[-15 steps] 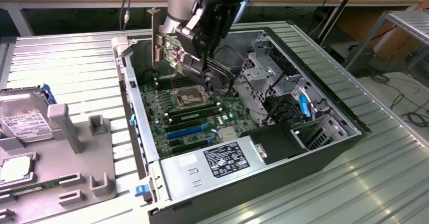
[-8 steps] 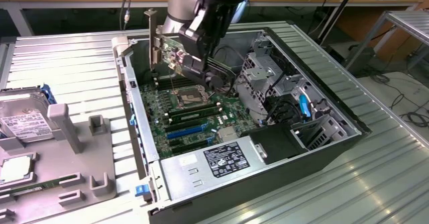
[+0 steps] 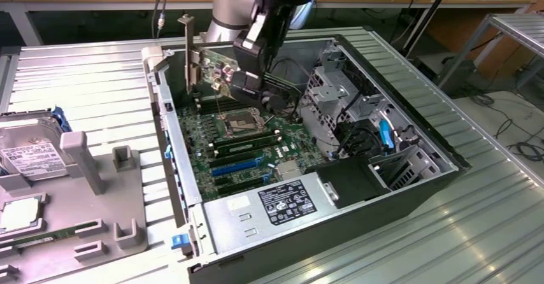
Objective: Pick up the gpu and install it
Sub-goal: 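Insert the gpu into the slot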
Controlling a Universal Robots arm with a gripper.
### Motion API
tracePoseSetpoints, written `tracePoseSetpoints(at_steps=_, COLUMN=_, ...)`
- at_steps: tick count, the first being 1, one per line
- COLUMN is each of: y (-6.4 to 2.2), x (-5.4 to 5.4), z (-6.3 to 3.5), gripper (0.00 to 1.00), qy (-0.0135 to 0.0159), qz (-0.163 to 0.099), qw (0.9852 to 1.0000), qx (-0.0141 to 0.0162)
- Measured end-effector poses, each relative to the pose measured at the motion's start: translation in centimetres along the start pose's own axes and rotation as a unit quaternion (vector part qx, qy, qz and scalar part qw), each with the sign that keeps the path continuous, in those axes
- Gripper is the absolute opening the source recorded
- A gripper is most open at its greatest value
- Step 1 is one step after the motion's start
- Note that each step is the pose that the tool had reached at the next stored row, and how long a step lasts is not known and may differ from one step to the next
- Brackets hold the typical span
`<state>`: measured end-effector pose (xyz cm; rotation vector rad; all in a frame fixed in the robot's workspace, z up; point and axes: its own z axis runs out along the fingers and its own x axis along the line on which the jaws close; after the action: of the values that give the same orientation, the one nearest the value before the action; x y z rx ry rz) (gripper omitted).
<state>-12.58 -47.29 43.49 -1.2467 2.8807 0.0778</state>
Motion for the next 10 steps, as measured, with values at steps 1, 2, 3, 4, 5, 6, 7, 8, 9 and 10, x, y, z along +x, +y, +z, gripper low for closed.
tracePoseSetpoints(at_steps=1, y=-0.01, x=-0.01, z=0.00, gripper=0.27, qy=0.0003, qz=-0.005, qw=1.0000, qx=-0.0001)
tracePoseSetpoints(at_steps=2, y=-0.01, x=-0.01, z=0.00, gripper=0.27, qy=0.0005, qz=-0.010, qw=0.9999, qx=-0.0002)
tracePoseSetpoints(at_steps=3, y=-0.02, x=-0.02, z=0.00, gripper=0.27, qy=0.0006, qz=-0.014, qw=0.9999, qx=-0.0003)
tracePoseSetpoints(at_steps=4, y=-0.02, x=-0.02, z=0.00, gripper=0.27, qy=0.0008, qz=-0.019, qw=0.9998, qx=-0.0004)
tracePoseSetpoints(at_steps=5, y=-0.03, x=-0.03, z=0.00, gripper=0.27, qy=0.0011, qz=-0.024, qw=0.9997, qx=-0.0005)
tracePoseSetpoints(at_steps=6, y=-0.04, x=-0.04, z=0.01, gripper=0.27, qy=0.0013, qz=-0.029, qw=0.9996, qx=-0.0006)
tracePoseSetpoints(at_steps=7, y=-0.05, x=-0.05, z=0.01, gripper=0.27, qy=0.0015, qz=-0.034, qw=0.9994, qx=-0.0007)
tracePoseSetpoints(at_steps=8, y=-0.05, x=-0.05, z=0.01, gripper=0.27, qy=0.0017, qz=-0.038, qw=0.9993, qx=-0.0008)
tracePoseSetpoints(at_steps=9, y=-0.06, x=-0.05, z=0.01, gripper=0.27, qy=0.0020, qz=-0.045, qw=0.9990, qx=-0.0010)
tracePoseSetpoints(at_steps=10, y=-0.07, x=-0.06, z=0.01, gripper=0.27, qy=0.0024, qz=-0.053, qw=0.9986, qx=-0.0012)
